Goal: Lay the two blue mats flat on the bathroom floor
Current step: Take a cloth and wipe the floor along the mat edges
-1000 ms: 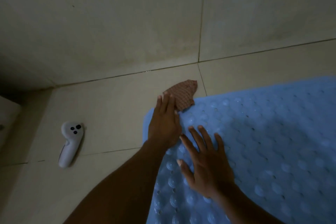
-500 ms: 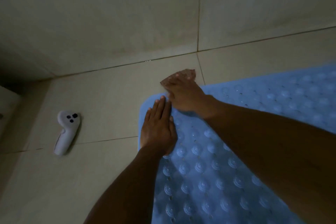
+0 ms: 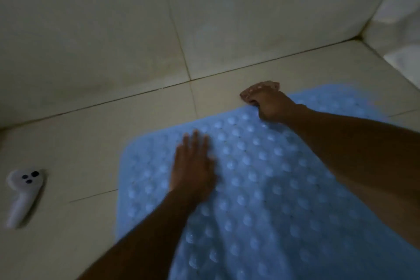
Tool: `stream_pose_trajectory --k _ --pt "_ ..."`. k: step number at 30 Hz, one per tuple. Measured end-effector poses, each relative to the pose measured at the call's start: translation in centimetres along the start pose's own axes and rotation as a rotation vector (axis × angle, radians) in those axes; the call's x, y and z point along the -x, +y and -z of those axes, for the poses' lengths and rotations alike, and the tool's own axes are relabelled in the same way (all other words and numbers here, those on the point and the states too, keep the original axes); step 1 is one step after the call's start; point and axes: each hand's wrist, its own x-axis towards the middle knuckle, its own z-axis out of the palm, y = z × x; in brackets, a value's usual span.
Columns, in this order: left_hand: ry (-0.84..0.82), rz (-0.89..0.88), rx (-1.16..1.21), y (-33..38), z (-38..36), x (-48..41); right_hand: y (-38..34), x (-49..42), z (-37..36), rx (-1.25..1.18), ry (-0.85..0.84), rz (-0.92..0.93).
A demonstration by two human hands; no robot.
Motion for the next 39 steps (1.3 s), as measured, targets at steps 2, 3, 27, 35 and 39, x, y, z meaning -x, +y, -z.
stream_pose_trajectory --k 2,3,27,35,39 --pt "-0.003 -0.196 0.051 8.8 -3.1 0.7 2.3 0.6 1.5 0.071 -0.009 -0.028" --pt "0.021 -0.287 0.06 13.1 -4.9 1.3 3.4 0.9 2.3 0.113 -0.028 -0.054" --pt "0.003 -0.294 -0.048 24.5 -9.4 5.2 21.2 28.8 4.4 -0.017 0.283 -0.405" --pt "0.037 -0.331 -0.057 24.2 -10.0 5.2 16.0 43.3 3.0 -0.035 0.353 -0.442" --pt "-0.028 -0.373 -0.076 24.4 -9.9 5.5 14.4 51.4 2.5 -0.1 0.313 -0.655"
